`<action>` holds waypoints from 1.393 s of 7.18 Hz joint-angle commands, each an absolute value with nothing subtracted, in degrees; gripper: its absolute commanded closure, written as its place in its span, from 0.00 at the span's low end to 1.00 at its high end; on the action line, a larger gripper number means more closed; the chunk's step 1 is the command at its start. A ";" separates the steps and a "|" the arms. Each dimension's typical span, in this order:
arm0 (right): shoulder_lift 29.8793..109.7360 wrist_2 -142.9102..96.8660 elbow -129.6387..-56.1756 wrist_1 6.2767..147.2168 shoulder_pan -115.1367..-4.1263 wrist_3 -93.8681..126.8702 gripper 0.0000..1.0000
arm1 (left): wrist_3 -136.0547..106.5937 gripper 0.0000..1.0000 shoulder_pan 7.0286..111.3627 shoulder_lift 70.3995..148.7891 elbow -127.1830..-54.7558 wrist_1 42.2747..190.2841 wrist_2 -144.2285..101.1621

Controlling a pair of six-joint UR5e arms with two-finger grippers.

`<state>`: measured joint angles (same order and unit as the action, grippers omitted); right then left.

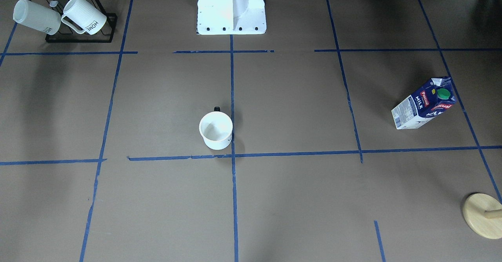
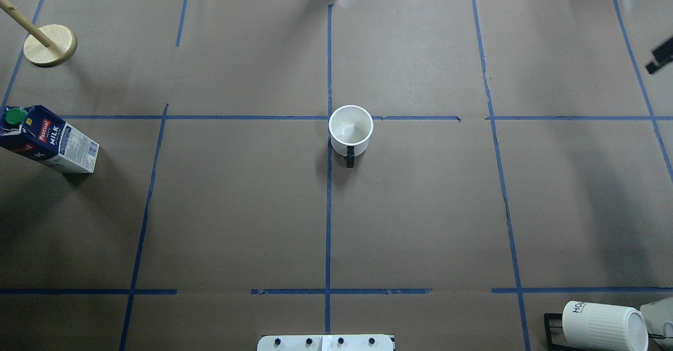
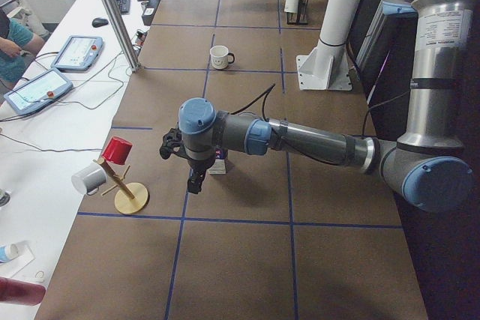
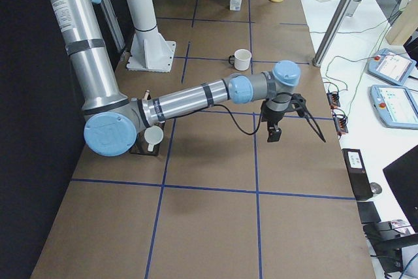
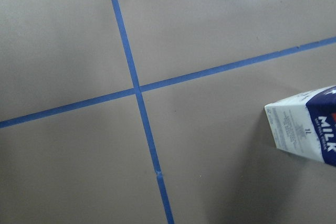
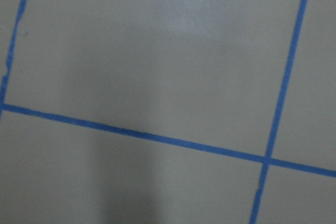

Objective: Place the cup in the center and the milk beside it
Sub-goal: 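Reach the left gripper down to the milk carton's top and grasp it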

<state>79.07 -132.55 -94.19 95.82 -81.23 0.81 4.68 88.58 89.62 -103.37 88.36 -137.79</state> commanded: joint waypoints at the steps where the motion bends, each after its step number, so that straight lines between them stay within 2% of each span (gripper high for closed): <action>1: 91.78 -131.23 -100.33 95.54 -86.12 -5.45 0.00 | 1.15 0.00 88.16 92.00 -106.00 87.72 -137.55; 3: 100.25 -129.46 -109.65 95.62 -86.22 -3.88 0.00 | -11.96 0.00 83.44 93.33 -107.48 88.50 -137.20; 7: 100.37 -129.81 -110.22 95.71 -86.22 -3.08 0.00 | -31.33 0.00 71.76 93.51 -109.42 94.10 -132.22; 10: 100.46 -129.99 -110.13 95.71 -86.22 -3.08 0.00 | -32.79 0.00 69.43 93.17 -107.76 95.54 -131.05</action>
